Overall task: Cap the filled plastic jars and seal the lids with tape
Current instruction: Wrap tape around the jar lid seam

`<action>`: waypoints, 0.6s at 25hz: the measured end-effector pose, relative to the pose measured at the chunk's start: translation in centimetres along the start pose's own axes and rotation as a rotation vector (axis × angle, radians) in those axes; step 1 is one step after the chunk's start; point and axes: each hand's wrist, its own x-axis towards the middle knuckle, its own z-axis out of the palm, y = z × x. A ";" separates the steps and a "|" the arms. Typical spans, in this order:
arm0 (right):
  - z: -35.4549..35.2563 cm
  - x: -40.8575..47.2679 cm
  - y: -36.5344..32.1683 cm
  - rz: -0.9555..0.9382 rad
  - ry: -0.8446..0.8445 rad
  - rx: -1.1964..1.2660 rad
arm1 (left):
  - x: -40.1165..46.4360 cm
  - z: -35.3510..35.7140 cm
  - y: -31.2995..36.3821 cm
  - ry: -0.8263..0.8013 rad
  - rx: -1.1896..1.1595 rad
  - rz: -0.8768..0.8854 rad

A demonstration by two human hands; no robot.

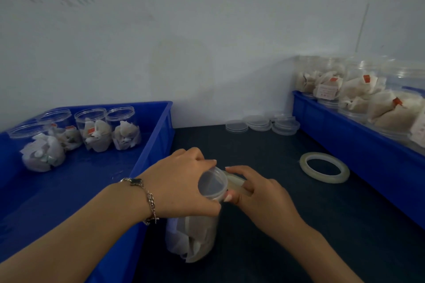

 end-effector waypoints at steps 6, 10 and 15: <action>0.2 -0.2 -0.2 0.025 -0.104 0.104 | 0.1 0.4 -0.4 -0.046 -0.045 -0.061; -0.1 -0.1 -1.1 0.029 -0.366 0.561 | 0.2 0.3 -0.6 -0.048 -0.088 -0.068; -0.9 0.4 -1.4 0.097 -0.538 0.607 | 0.0 0.0 -0.5 -0.079 -0.090 -0.044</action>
